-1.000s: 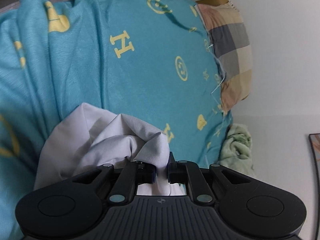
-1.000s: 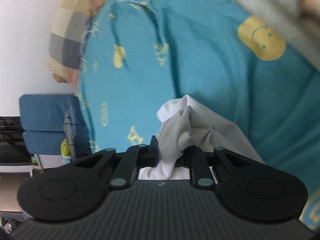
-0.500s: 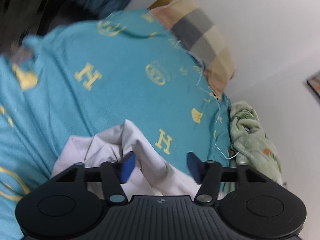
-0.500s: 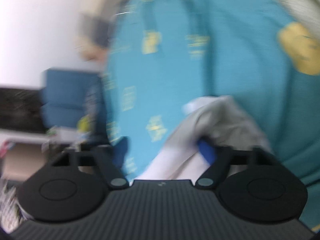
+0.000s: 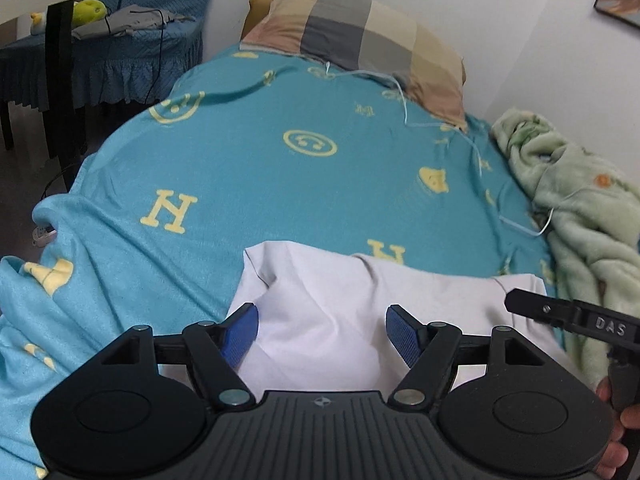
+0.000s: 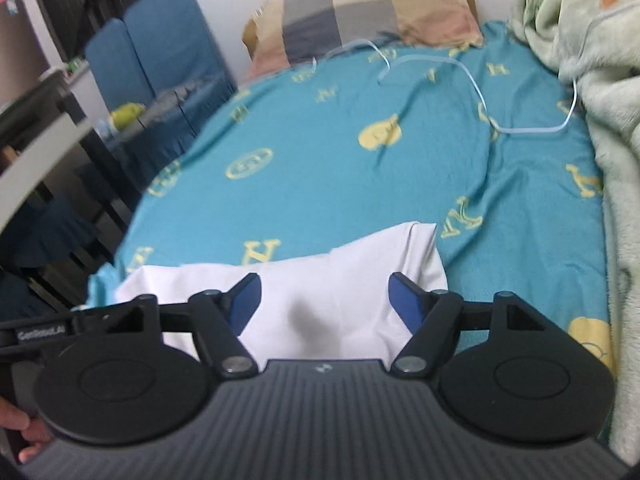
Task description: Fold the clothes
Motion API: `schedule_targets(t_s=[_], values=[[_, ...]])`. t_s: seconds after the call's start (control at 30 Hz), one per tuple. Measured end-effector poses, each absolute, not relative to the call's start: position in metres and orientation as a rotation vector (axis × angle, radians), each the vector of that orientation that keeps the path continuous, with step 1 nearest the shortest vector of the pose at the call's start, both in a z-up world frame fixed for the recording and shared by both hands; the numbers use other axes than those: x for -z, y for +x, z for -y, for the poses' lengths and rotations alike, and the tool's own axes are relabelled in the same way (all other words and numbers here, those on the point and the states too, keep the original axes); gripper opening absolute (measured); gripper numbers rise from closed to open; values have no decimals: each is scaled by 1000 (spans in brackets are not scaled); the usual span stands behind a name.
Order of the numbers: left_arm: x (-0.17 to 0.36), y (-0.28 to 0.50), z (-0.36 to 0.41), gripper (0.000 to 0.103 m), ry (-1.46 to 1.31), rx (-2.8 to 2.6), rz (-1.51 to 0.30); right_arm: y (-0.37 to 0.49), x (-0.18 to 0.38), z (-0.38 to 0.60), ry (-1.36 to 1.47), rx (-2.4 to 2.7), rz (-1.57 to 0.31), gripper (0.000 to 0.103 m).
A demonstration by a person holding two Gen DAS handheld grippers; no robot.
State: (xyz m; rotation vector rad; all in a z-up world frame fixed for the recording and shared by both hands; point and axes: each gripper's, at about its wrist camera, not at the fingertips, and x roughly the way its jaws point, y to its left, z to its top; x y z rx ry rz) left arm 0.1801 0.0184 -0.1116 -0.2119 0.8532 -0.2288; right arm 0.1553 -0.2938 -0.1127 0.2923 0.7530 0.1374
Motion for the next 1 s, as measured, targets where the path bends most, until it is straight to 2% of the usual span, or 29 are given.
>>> schedule_targets(t_s=[0.23,0.67,1.0], values=[[121,185,-16,73,-165,240,-865,172,137,278,222,-119,-812,73],[86,131,-6,73,-77,283,-800,111,88,284,297,-143,-749,72],[111,131,4,73,-10,294,-852,110,121,258,189,-174,-858,73]])
